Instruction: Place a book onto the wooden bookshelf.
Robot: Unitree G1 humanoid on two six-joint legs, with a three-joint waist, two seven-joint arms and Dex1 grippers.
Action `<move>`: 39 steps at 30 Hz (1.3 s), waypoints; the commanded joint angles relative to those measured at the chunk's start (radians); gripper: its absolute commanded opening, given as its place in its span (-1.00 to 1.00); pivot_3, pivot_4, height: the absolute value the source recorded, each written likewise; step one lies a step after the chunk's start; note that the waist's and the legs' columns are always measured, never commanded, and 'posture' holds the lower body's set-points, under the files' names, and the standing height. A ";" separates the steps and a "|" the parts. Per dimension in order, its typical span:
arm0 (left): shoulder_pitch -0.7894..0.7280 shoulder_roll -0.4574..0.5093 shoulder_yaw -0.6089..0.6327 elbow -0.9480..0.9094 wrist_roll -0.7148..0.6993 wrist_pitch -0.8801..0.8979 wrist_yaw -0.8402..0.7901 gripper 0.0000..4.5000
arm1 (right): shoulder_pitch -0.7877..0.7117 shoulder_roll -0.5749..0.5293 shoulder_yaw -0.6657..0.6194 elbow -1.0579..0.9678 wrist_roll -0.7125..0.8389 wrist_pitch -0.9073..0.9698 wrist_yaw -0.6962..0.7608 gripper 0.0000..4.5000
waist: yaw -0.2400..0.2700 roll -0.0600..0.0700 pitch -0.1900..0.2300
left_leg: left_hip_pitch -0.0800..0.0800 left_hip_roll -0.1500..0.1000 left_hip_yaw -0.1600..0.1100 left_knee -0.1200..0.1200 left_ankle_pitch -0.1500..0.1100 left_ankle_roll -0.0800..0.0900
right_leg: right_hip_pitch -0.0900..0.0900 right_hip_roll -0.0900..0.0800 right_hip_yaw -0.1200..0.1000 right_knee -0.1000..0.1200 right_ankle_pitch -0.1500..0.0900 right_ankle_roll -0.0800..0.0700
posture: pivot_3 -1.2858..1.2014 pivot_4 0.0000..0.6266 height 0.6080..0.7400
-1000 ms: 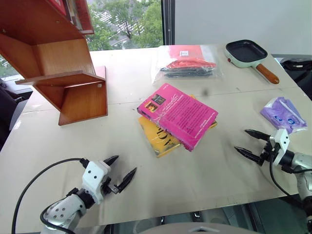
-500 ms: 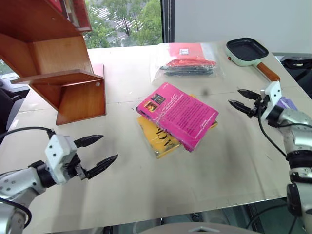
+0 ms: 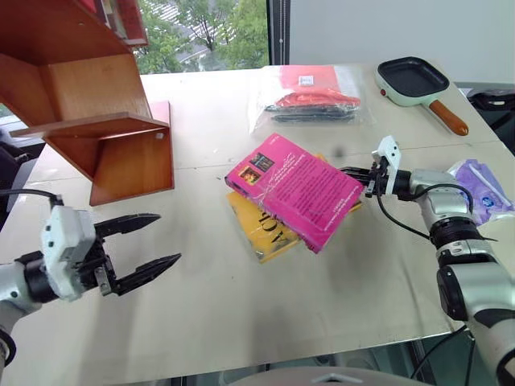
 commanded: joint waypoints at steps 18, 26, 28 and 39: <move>-0.055 -0.007 0.075 0.012 -0.022 0.047 -0.028 1.00 | 0.102 0.104 0.105 -0.353 0.037 0.128 0.014 -0.99 | -0.001 0.000 0.000 | 0.001 0.000 -0.001 0.000 0.002 -0.003 | 0.000 0.000 -0.001 0.002 0.001 -0.001 | 0.03 -0.52 0.92; -0.017 -0.026 0.079 -0.018 -0.015 0.050 -0.032 1.00 | 0.090 0.122 0.108 -0.342 0.042 0.124 0.009 -0.99 | -0.001 0.000 0.000 | 0.001 0.000 -0.001 0.000 0.002 -0.004 | 0.000 0.001 -0.001 0.002 0.001 -0.001 | 0.03 -0.52 0.92; -0.014 -0.027 0.080 -0.018 -0.015 0.049 -0.029 1.00 | 0.094 0.128 0.113 -0.345 0.039 0.119 0.011 -0.99 | -0.001 0.000 0.000 | 0.001 0.000 -0.001 0.000 0.002 -0.004 | 0.000 0.001 -0.001 0.002 0.001 -0.001 | 0.03 -0.52 0.92; 0.048 -0.036 0.110 -0.004 0.023 0.032 -0.058 1.00 | 0.093 0.164 0.115 -0.340 0.039 0.108 -0.005 -0.99 | -0.002 0.000 0.000 | 0.001 0.000 -0.001 0.000 0.002 -0.004 | 0.000 0.001 -0.001 0.002 0.001 -0.001 | 0.03 -0.52 0.92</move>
